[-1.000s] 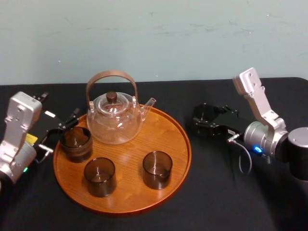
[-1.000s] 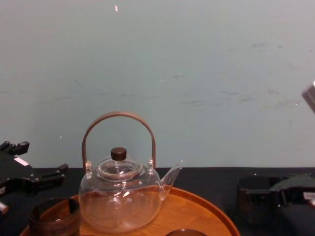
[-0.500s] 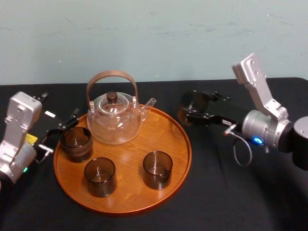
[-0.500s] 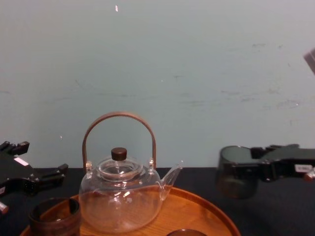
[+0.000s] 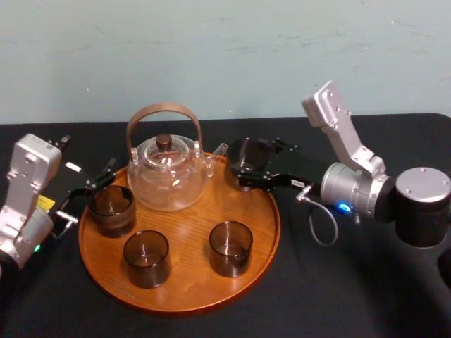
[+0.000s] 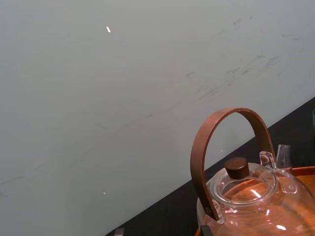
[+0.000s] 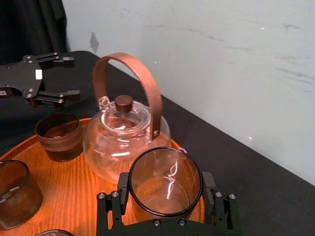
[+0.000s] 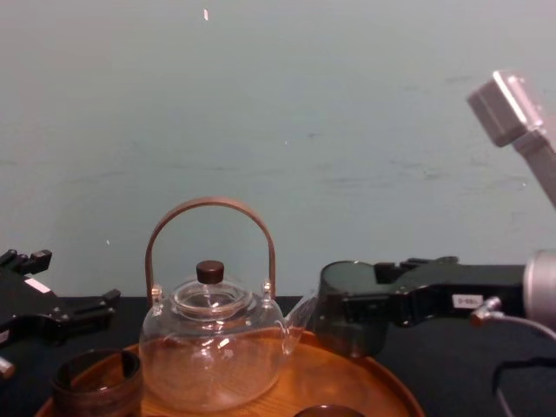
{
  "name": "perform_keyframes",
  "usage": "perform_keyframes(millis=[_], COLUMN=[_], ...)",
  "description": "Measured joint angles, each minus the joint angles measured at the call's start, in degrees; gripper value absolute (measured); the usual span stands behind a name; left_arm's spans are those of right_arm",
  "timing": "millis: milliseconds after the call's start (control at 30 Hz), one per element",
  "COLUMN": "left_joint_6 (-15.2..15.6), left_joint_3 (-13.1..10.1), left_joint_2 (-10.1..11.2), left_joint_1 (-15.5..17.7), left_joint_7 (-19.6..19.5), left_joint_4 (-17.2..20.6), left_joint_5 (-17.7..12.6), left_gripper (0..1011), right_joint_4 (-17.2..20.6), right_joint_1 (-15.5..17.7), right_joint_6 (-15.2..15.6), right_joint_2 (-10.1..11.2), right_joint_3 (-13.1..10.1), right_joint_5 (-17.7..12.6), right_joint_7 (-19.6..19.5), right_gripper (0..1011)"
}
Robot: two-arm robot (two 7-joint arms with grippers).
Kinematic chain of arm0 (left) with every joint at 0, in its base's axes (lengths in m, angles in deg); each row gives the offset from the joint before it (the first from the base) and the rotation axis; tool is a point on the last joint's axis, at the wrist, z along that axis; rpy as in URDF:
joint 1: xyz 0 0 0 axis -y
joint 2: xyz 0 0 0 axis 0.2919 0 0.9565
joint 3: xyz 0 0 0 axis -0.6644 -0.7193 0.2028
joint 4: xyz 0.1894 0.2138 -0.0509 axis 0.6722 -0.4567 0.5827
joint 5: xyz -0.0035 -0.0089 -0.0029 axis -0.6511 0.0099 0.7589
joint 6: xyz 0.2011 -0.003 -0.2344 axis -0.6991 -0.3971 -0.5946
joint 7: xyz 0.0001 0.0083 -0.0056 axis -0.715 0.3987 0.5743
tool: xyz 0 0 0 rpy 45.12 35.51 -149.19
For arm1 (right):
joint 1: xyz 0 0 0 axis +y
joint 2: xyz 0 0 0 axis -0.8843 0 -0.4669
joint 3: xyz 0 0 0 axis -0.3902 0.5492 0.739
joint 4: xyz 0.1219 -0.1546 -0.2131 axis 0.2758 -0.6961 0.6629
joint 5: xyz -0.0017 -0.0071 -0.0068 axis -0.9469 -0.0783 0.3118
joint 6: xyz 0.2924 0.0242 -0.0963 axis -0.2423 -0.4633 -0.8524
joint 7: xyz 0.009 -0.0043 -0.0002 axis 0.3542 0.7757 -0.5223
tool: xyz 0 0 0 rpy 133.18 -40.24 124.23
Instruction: Pick up the glass from the table and place it on the tray.
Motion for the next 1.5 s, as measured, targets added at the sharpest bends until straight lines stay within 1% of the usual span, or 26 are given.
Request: perform_keyframes(millis=[200,367,600,867,1233,1500], left_joint_6=[0.0,0.0,0.0,0.0,0.0,0.0], left_joint_3=[0.0,0.0,0.0,0.0,0.0,0.0], left_joint_2=[0.0,0.0,0.0,0.0,0.0,0.0], left_joint_1=[0.0,0.0,0.0,0.0,0.0,0.0], left_joint_7=[0.0,0.0,0.0,0.0,0.0,0.0], left_joint_4=[0.0,0.0,0.0,0.0,0.0,0.0], left_joint_5=[0.0,0.0,0.0,0.0,0.0,0.0], left_gripper=[1001,1001,1001,1001,1001,1001], right_joint_4=[-2.1,-4.8,-7.1,-8.9,-9.7,-9.5], right_joint_1=[-1.1,-1.9,-2.4,-2.5,-2.2,-1.8], right_joint_6=[-0.5,-1.1,-1.6,-2.2,-2.2,-2.1], right_joint_2=[-1.0,-1.7,-2.2,-2.6,-2.8,-2.8], right_joint_3=[1.4,2.4,3.0,3.3,3.4,3.5], right_joint_5=[-0.2,-0.1,0.1,0.7,1.1,1.8], right_joint_7=[0.1,0.0,-0.1,-0.4,-0.4,-1.0], right_gripper=[899,899,899,899,899,899])
